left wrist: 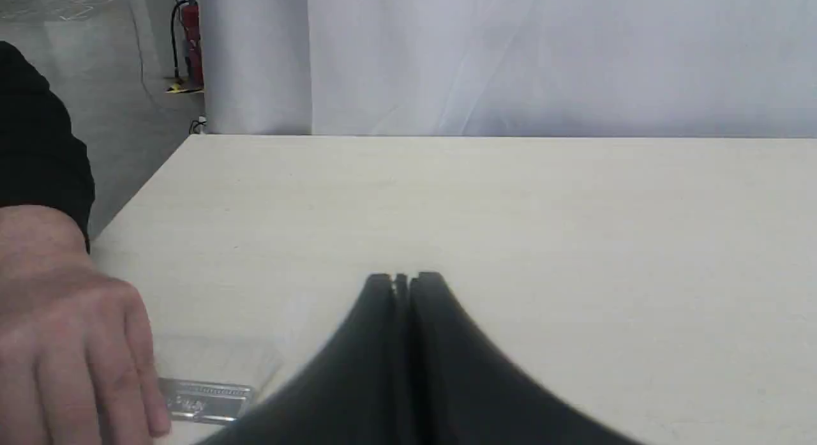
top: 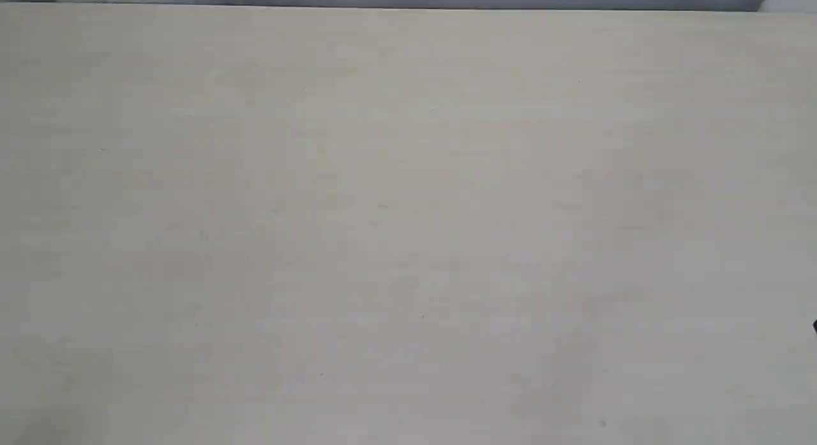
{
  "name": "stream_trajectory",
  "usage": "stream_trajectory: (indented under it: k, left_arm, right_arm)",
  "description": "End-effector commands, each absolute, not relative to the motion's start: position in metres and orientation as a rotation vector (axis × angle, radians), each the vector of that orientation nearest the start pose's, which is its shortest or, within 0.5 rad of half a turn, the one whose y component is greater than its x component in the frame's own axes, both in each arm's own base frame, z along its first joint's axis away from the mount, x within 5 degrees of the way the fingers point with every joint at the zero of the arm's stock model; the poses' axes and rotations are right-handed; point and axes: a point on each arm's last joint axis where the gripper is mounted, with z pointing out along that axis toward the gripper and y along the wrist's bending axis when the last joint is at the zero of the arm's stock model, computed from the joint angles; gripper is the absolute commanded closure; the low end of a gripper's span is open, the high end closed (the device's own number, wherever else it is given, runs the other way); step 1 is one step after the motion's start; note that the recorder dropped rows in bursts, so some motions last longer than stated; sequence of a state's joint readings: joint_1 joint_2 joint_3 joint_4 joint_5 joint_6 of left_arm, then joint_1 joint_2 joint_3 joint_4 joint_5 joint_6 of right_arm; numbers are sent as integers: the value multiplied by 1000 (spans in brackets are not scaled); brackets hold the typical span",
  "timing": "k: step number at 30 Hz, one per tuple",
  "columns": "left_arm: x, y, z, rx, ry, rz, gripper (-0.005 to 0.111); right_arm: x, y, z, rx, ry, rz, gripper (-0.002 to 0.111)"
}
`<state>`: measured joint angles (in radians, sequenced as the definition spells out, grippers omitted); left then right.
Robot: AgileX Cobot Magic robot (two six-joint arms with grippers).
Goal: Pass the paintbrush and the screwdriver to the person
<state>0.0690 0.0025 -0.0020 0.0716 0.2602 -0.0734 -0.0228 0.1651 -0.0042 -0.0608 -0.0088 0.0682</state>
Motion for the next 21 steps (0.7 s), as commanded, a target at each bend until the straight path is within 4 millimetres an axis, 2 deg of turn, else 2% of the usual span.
stream_trajectory:
  k: [1,21]
  left_arm:
    - [55,5,191,-75,1731,56,107]
    - [55,5,191,-76,1732,54,107]
  right_arm:
    - [69,-1,205,0,1619,-29,104]
    - [67,-1,206,16,1597,-15,104]
